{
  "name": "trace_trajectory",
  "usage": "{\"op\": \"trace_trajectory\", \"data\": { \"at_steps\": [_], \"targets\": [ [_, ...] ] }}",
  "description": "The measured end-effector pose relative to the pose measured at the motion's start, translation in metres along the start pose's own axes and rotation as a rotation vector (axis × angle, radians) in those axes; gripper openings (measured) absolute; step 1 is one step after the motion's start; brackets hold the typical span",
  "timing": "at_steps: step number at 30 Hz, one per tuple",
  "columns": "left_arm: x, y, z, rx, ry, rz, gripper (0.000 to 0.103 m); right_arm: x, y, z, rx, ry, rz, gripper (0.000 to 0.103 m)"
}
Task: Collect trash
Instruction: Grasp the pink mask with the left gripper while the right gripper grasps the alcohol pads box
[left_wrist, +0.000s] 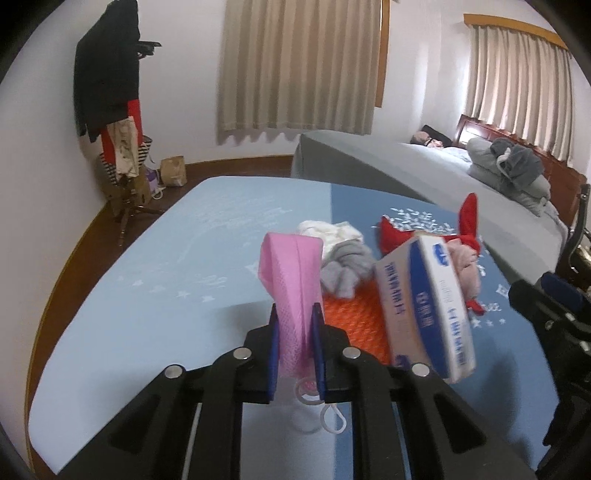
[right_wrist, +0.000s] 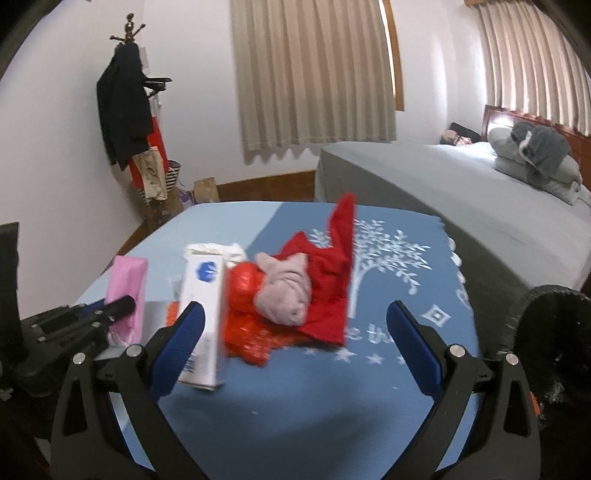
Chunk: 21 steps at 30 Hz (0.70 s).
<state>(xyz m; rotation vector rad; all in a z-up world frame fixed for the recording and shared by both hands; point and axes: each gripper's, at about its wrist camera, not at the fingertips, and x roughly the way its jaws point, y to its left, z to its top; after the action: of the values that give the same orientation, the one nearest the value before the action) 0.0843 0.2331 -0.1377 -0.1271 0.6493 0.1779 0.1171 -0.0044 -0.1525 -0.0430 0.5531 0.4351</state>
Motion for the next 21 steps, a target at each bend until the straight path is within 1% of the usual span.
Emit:
{"op": "trace_trajectory", "data": {
  "at_steps": [2, 4, 8, 13, 17, 21],
  "targets": [
    [0.003, 0.004, 0.000, 0.012, 0.002, 0.014, 0.016, 0.004, 0.010, 0.000, -0.014, 0.002, 0.017, 0.092],
    [0.005, 0.006, -0.001, 0.024, 0.003, 0.024, 0.016, 0.008, 0.018, 0.000, -0.024, 0.011, 0.034, 0.084],
    [0.008, 0.014, -0.003, 0.031, 0.011, 0.034, 0.015, 0.016, 0.033, -0.002, -0.043, 0.037, 0.061, 0.079],
    [0.006, 0.023, -0.005, 0.015, 0.015, 0.046, 0.015, 0.022, 0.042, -0.002, -0.053, 0.068, 0.085, 0.068],
    [0.005, 0.027, -0.007, 0.009, 0.013, 0.046, 0.015, 0.029, 0.050, -0.003, -0.067, 0.093, 0.098, 0.063],
    [0.003, 0.028, -0.007, 0.007, 0.007, 0.041, 0.015, 0.036, 0.056, -0.004, -0.072, 0.125, 0.118, 0.051]
  ]
}}
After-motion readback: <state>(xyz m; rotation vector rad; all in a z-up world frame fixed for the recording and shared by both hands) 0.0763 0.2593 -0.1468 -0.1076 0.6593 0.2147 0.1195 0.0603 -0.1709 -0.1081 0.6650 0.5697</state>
